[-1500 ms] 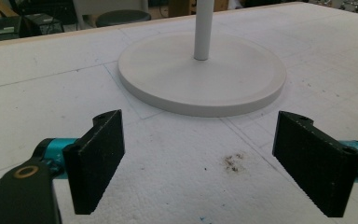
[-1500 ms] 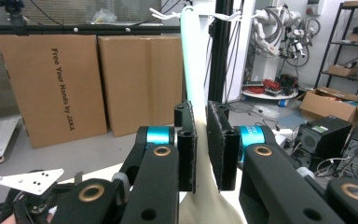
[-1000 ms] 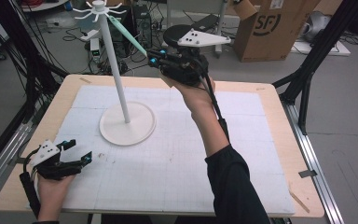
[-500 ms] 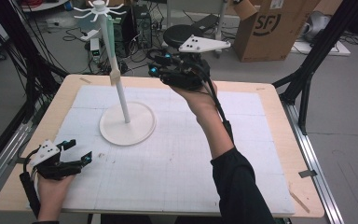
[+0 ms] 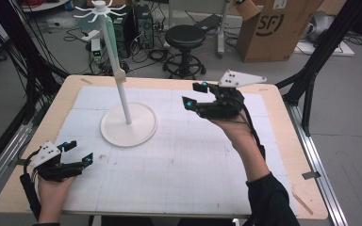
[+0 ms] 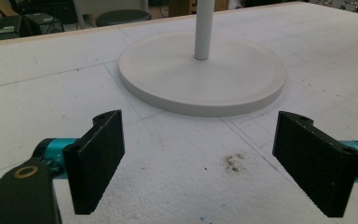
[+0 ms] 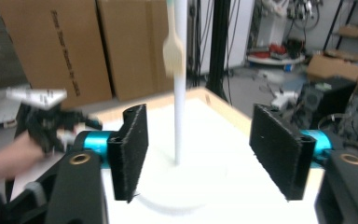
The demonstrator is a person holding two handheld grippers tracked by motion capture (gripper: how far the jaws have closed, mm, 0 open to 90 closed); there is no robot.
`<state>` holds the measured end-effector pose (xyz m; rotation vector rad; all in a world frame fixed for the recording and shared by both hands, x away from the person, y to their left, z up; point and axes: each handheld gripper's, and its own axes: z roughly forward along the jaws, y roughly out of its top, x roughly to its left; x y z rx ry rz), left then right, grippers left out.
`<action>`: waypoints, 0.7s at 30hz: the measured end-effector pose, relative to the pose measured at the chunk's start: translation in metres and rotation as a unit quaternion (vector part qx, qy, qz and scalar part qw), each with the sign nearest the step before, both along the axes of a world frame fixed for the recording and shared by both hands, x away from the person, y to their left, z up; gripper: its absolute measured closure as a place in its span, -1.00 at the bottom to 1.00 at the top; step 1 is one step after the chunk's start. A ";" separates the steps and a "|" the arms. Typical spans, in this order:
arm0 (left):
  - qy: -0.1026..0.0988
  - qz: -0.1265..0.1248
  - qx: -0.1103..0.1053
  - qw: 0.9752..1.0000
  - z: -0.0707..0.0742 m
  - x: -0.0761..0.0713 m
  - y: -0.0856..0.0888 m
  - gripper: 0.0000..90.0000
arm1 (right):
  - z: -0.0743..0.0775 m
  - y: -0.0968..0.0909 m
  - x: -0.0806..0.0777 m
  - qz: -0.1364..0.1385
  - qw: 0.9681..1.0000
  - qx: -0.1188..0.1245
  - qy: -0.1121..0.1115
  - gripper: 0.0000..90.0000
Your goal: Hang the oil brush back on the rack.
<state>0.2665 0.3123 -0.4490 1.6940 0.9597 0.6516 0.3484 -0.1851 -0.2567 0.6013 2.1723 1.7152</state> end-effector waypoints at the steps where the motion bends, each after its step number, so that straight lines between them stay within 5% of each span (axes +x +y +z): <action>1: 0.000 0.000 0.000 1.000 0.000 0.000 0.000 -0.61 | -0.006 -0.007 -0.003 -0.002 1.000 0.000 0.001 -0.25; 12: 0.007 0.006 -0.010 1.000 0.000 0.002 0.002 -0.62 | -0.076 -0.076 -0.036 -0.028 0.999 0.021 0.023 -0.48; 21: 0.007 0.005 -0.010 1.000 0.000 0.002 0.002 -0.62 | -0.131 -0.114 -0.057 -0.057 0.996 0.034 0.063 -0.61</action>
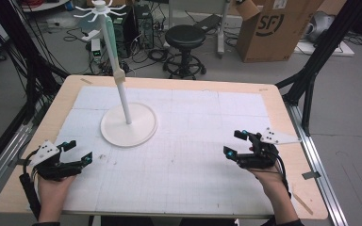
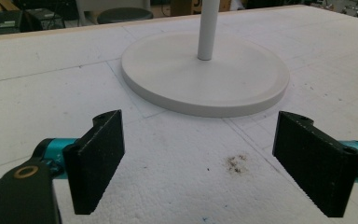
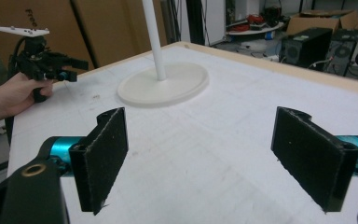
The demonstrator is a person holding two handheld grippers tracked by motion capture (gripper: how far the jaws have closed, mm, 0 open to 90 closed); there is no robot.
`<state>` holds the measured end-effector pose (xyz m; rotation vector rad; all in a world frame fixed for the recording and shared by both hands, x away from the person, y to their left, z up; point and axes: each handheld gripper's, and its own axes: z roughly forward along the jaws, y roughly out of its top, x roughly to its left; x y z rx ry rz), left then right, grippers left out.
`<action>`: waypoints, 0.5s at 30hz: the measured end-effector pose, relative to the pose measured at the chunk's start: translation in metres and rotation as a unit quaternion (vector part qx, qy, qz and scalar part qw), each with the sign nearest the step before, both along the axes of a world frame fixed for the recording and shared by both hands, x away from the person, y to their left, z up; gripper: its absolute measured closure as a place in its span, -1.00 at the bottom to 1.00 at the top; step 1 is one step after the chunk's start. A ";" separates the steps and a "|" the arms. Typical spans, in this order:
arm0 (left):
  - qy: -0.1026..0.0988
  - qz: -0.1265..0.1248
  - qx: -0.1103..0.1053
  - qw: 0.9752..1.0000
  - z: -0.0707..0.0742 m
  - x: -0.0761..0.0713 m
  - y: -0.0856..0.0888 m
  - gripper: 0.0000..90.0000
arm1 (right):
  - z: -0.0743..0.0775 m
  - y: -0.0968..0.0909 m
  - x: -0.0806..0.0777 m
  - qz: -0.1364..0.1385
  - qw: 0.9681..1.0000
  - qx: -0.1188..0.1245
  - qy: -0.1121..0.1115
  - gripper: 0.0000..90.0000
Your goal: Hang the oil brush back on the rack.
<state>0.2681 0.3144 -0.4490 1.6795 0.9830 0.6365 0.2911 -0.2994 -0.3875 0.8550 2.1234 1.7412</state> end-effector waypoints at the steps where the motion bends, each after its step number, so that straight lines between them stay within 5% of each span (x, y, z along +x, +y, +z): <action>1: 0.000 0.000 0.000 1.000 0.000 0.000 0.000 -0.62 | -0.005 -0.002 -0.002 -0.002 1.000 0.000 0.005 -0.64; 9: 0.000 0.002 0.000 1.000 0.000 0.000 0.000 -0.62 | -0.040 -0.021 -0.017 -0.030 0.999 0.001 0.027 -0.64; 15: -0.001 0.002 0.001 1.000 0.000 0.000 -0.001 -0.62 | -0.051 -0.033 -0.018 -0.040 0.998 -0.013 0.037 -0.64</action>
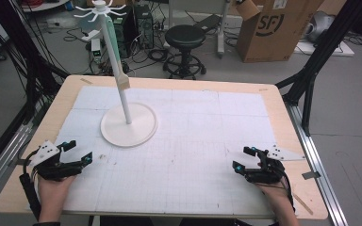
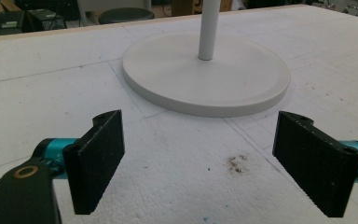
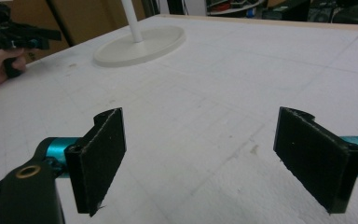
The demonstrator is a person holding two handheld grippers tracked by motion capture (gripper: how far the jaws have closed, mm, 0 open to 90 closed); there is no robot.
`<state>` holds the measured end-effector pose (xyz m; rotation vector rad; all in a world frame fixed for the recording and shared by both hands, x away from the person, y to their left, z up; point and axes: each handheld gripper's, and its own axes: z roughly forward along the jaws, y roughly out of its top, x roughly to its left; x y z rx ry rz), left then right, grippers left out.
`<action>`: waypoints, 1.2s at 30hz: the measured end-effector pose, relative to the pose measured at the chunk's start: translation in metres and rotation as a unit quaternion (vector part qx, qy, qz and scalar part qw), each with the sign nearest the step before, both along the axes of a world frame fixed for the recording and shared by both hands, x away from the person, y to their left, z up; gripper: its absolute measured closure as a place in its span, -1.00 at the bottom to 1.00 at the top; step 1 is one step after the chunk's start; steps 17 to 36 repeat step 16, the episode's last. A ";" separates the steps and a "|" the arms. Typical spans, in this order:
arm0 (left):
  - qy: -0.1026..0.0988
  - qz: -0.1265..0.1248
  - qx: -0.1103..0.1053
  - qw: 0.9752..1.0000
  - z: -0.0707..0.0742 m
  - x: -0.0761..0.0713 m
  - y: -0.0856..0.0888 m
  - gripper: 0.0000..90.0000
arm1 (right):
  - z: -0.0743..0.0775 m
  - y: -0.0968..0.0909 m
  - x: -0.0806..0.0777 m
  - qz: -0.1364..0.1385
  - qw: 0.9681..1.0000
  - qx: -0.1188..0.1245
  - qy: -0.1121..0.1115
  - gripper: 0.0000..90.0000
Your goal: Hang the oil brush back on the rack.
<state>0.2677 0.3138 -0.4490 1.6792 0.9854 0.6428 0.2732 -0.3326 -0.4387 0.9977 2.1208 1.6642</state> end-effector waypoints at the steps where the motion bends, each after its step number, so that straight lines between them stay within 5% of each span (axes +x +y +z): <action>1: 0.000 0.000 0.000 1.000 0.000 0.000 0.000 -0.62 | -0.002 -0.002 0.001 -0.004 1.000 0.000 0.003 -0.64; 36: -0.002 -0.002 0.002 1.000 0.000 0.000 0.000 -0.62 | -0.007 -0.008 0.004 -0.015 1.000 0.000 0.012 -0.64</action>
